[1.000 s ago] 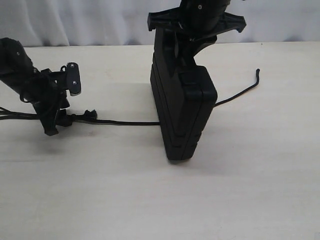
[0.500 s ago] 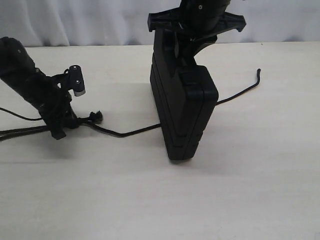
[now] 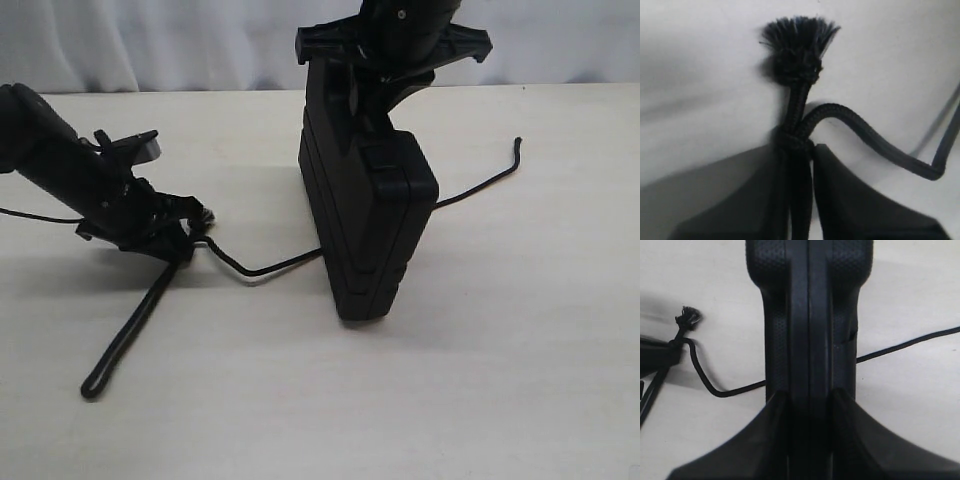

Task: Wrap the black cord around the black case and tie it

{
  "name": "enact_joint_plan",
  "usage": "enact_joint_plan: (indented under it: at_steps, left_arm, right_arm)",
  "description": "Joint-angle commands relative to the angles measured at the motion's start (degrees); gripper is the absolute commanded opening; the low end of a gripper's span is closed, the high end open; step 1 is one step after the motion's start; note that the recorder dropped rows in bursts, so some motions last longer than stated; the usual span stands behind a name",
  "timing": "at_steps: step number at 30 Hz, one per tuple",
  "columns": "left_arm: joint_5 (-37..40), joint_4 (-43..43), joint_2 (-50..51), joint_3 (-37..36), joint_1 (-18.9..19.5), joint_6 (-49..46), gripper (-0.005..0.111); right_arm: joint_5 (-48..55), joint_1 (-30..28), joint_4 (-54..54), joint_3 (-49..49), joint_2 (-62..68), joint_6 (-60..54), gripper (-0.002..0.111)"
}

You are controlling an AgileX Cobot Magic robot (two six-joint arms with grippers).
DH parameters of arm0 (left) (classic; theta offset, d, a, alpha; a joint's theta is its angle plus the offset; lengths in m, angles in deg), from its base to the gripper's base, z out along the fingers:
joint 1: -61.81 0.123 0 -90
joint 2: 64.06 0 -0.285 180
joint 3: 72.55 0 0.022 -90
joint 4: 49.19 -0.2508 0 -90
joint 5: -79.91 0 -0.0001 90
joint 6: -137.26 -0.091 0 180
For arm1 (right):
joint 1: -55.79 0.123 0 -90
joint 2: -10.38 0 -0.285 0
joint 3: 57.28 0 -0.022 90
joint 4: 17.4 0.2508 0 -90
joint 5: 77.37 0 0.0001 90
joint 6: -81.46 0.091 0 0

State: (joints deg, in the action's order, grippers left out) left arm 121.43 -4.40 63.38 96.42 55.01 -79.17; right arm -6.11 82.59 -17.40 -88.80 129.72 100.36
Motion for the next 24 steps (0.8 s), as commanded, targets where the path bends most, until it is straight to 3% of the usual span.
enact_joint_plan:
  at_steps: [1, 4, 6, 16, 24]
  left_arm:
    - [5.50, 2.99, 0.73, -0.68, -0.55, 2.19, 0.039]
    - [9.18, 5.86, 0.73, -0.68, -0.55, 2.08, 0.054]
    - [9.93, 5.19, 0.73, -0.68, -0.55, 0.94, 0.058]
    - [14.21, -10.84, -0.05, 8.07, -0.42, -9.05, 0.058]
    - [12.40, -12.49, -0.65, 9.92, -0.42, -22.80, 0.058]
  right_arm:
    - [-1.30, 0.05, -0.69, -0.39, -1.44, -0.71, 0.004]
    - [-1.30, 0.05, -0.77, -0.39, -1.44, -0.71, 0.004]
    - [-1.30, 0.05, -0.77, -0.39, -1.44, -0.71, 0.004]
    - [-1.30, 0.05, -0.89, -0.39, -1.44, -1.24, 0.004]
    - [-1.30, 0.05, -0.89, -0.39, -1.44, -1.71, 0.004]
